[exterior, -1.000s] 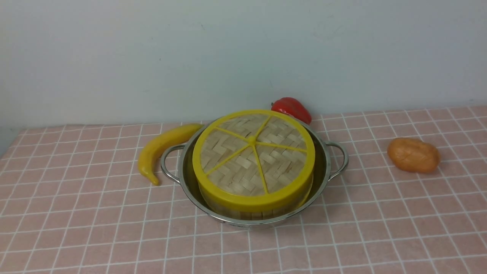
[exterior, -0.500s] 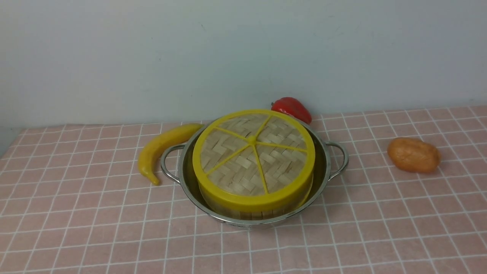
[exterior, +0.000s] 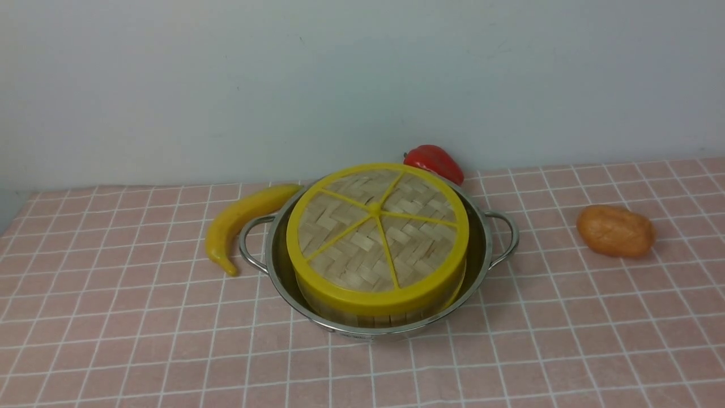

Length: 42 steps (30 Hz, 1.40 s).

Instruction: Place the steamer in the pot on the pink tablecloth, and put the lid on the steamer.

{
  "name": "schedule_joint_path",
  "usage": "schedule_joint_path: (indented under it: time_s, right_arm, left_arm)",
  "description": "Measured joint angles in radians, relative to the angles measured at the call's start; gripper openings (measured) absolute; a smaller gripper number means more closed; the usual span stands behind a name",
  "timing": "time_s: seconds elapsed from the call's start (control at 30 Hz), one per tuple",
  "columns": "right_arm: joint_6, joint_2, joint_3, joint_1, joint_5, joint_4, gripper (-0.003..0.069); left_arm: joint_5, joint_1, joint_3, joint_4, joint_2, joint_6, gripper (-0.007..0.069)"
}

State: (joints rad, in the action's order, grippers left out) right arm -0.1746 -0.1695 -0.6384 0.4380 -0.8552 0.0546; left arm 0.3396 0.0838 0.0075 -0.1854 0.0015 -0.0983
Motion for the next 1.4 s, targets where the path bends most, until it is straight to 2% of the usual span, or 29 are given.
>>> schedule_joint_path:
  time_s: [0.2, 0.27, 0.33, 0.5, 0.63, 0.83, 1.4]
  right_arm:
    - [0.058, 0.029, 0.021, -0.133, 0.01, 0.061, 0.0178]
    - [0.069, 0.048, 0.098, -0.253, 0.063, 0.098, 0.019]
    - [0.07, 0.055, 0.141, -0.283, 0.094, 0.103, 0.0195]
    - [0.07, 0.061, 0.35, -0.383, 0.341, 0.089, 0.0209]
    - [0.048, 0.085, 0.481, -0.391, 0.49, 0.082, 0.0218]
    - [0.045, 0.165, 0.63, -0.391, 0.591, 0.082, 0.0234]
    - [0.026, 0.165, 0.646, -0.391, 0.594, 0.082, 0.024]
  left_arm:
    - [0.0, 0.0, 0.0, 0.0, -0.001, 0.0, 0.009]
    - [0.0, 0.0, 0.0, -0.001, -0.001, 0.0, 0.0096]
    - [0.0, 0.0, 0.0, -0.001, -0.001, 0.0, 0.0096]
    - [0.0, 0.0, 0.0, -0.001, -0.002, 0.0, 0.0107]
    - [0.0, 0.0, 0.0, -0.001, -0.002, 0.0, 0.0117]
    - [-0.001, 0.0, 0.0, -0.001, -0.002, 0.0, 0.0126]
    - [-0.001, 0.0, 0.0, -0.001, -0.002, 0.0, 0.0149]
